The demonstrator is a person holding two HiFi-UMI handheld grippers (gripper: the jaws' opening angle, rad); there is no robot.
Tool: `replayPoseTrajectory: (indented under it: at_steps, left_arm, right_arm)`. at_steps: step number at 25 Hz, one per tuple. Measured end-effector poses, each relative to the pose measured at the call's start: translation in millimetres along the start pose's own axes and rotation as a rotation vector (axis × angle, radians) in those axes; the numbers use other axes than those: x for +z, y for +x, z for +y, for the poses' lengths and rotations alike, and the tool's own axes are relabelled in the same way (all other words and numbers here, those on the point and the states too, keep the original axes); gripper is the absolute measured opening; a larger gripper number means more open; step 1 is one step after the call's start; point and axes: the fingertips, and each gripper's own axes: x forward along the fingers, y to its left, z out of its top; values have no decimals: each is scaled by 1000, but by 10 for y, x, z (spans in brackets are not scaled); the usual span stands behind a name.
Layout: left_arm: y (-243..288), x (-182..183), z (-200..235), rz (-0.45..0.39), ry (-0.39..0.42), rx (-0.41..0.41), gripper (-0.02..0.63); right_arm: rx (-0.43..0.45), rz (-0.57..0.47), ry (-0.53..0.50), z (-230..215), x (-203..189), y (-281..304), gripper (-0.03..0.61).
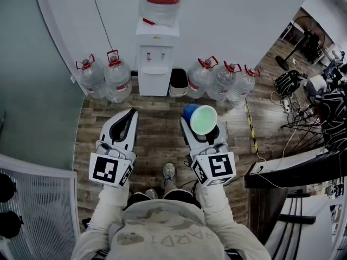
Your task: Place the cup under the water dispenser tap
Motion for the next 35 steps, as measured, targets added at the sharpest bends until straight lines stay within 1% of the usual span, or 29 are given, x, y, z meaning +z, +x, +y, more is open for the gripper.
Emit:
replayPoseTrajectory:
  at_steps: [7,11,14,20,26,35]
  left_arm:
    - [73,-41,97,2,-3,24,6]
    - [218,-68,139,1,-4,39,6]
    - [391,-90,195,-3,-3,51,6]
    - [780,-124,330,-13,2,86,6]
    - [1199,-145,415,-27,7,115,5]
    - [1673,-204,421,-33,26,156,6]
  right_arm:
    - [15,-4,-10,-46,-10,111,281]
    - [29,-8,12,-158,-31,245,281]
    - [41,-14,33,-288,-47,413,282]
    - [80,-9,-17,-545,-84,808,282]
    - [139,-10,-19,-800,-99,1171,282]
    - [190,-6,-26,-1164,-195,1540,282]
